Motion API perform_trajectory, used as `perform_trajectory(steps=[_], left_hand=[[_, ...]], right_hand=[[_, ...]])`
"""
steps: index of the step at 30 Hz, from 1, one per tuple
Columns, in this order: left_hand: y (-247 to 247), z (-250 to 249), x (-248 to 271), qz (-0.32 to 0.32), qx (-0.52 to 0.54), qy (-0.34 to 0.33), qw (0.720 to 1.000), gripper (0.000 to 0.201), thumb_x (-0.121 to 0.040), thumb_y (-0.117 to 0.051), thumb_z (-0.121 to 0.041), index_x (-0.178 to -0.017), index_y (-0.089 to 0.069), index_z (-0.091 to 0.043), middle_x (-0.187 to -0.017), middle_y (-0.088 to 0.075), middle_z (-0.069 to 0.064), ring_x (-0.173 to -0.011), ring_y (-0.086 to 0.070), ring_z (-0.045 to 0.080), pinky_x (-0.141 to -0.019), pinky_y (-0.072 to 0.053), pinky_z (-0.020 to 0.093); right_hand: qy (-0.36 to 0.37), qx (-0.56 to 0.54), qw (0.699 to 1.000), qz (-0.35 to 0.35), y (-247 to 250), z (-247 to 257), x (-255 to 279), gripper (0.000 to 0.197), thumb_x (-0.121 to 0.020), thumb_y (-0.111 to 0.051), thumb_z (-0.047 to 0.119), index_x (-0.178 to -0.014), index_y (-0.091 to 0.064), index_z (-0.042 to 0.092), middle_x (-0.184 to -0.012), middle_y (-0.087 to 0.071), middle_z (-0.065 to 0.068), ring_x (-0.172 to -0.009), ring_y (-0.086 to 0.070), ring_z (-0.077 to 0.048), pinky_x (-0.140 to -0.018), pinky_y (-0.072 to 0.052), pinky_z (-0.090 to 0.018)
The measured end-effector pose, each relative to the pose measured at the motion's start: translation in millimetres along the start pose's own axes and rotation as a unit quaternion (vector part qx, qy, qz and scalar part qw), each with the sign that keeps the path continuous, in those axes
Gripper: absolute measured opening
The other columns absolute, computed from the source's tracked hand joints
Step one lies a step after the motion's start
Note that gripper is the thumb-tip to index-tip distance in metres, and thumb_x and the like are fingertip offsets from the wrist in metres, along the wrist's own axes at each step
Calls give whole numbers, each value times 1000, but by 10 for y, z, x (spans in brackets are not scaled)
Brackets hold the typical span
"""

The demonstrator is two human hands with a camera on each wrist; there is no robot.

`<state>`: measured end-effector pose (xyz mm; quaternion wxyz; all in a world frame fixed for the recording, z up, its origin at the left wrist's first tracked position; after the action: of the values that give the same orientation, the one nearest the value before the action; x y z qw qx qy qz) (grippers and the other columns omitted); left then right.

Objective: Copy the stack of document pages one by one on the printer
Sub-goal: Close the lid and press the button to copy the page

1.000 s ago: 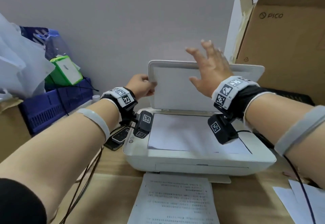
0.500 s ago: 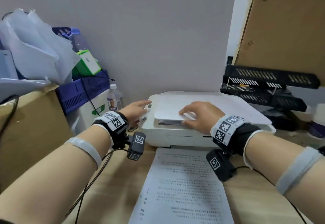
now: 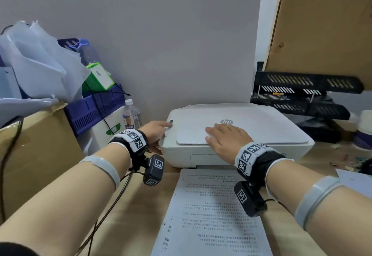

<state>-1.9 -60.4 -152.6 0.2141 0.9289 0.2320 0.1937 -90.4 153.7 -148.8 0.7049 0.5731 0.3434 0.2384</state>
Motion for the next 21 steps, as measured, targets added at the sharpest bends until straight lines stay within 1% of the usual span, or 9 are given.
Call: perform_trajectory(steps=[1,2,5,7,9,12,17,19,21], left_hand=[[44,-17,9,-14,-20,-4,1000,47,-96,-36,-4,-125,-59,-33,-107,-68,10,-82,-73,35,-61,-61,46],[55,-37,42,-23,-36,-11,999,43,-98,-39,-4,-126,-59,-30,-108,-68,11,-82,-73,33,-60,-62,44],[106,-55,79,-21,-58,-13,998,37,-98,-49,-3,-130,-60,-20,-108,-70,15,-82,-73,33,-60,-62,42],[134,-57,73,-22,-62,-8,998,39,-97,-49,0,-130,-60,-17,-106,-71,18,-82,-74,35,-63,-62,44],[124,-75,76,-21,-80,-9,997,42,-96,-49,2,-131,-61,-19,-101,-72,16,-77,-75,32,-64,-62,44],[118,-111,85,-26,-99,-14,995,44,-95,-49,2,-131,-61,-19,-97,-71,14,-68,-74,31,-58,-62,41],[93,-142,143,-37,-107,-22,993,40,-96,-51,-3,-131,-61,-19,-99,-72,16,-68,-74,32,-59,-62,41],[105,-119,152,-37,-91,-25,995,40,-96,-53,-4,-132,-62,-20,-101,-73,17,-72,-74,33,-60,-62,41],[115,-76,162,-30,-57,-28,998,43,-95,-56,-2,-133,-60,-21,-97,-74,15,-72,-74,29,-59,-62,39]], right_hand=[[1,1,1000,-2,-4,-2,-1,52,-102,-20,51,-149,-32,34,-158,-31,3,-146,-25,-19,-118,-20,-41],[1,2,1000,-3,-9,-4,0,52,-102,-19,51,-149,-32,34,-158,-31,3,-146,-24,-19,-118,-20,-41],[1,5,1000,-1,-16,-4,2,52,-102,-19,51,-149,-32,34,-158,-30,3,-147,-24,-18,-118,-20,-41],[0,6,1000,0,-12,1,1,52,-102,-19,51,-149,-31,34,-158,-30,3,-147,-24,-18,-118,-20,-41],[-1,9,1000,2,-11,0,-2,52,-102,-19,51,-149,-31,34,-159,-29,3,-147,-23,-19,-118,-20,-41],[-3,6,1000,7,-24,-2,1,52,-101,-18,52,-149,-30,35,-159,-27,3,-147,-22,-19,-119,-18,-42],[-3,6,1000,11,-29,-4,7,52,-102,-18,52,-150,-29,35,-160,-26,3,-148,-21,-19,-119,-17,-42],[-3,6,1000,10,-28,-4,3,52,-101,-18,52,-149,-30,35,-160,-27,3,-148,-21,-18,-119,-17,-42],[-2,9,1000,8,-32,-7,4,52,-101,-18,52,-149,-30,35,-159,-28,3,-147,-22,-18,-119,-18,-42]])
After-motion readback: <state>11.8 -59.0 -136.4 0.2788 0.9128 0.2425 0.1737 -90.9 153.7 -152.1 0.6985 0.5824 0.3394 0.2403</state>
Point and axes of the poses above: each hand's wrist, its own x-axis away from the middle knuckle, its own y-axis out of the back of the hand, z = x × y, the point moved 8 cm from there along -x, towards the middle knuckle
